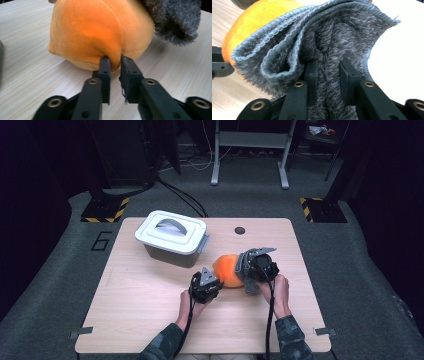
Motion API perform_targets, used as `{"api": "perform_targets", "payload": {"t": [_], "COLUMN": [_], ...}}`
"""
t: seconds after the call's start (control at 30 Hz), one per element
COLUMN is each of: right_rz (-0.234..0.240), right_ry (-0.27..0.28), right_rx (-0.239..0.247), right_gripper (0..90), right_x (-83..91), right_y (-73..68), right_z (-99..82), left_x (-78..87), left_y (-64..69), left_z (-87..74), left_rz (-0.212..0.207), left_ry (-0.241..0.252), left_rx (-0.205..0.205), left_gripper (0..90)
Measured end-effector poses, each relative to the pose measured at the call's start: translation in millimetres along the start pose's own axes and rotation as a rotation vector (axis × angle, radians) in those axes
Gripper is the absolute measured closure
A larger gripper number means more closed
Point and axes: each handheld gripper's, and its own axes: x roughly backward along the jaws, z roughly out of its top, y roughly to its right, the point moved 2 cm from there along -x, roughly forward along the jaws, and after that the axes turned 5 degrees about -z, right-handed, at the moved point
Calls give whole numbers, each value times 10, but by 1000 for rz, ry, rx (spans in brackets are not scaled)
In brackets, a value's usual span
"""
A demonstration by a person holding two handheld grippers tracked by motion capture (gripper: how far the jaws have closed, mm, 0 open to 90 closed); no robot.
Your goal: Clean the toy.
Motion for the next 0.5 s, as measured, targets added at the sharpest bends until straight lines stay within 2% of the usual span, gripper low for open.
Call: {"api": "perform_targets", "payload": {"t": [0.17, 0.23, 0.43, 0.5], "right_rz": [0, 4, 0, -11], "right_ry": [1, 0, -1, -6], "right_rx": [-2, -2, -2, 2], "right_gripper": [709, 709, 708, 709], "right_x": [-25, -38, -66, -68], "right_y": [28, 24, 44, 48], "right_z": [31, 46, 69, 69], "left_x": [-6, -6, -11, -20], "left_y": [18, 17, 10, -8], "left_z": [0, 4, 4, -10], "left_rz": [24, 35, 81, 96], "left_ry": [-18, -27, -40, -50], "left_rx": [-32, -42, -51, -37], "left_gripper": [621, 603, 525, 484]}}
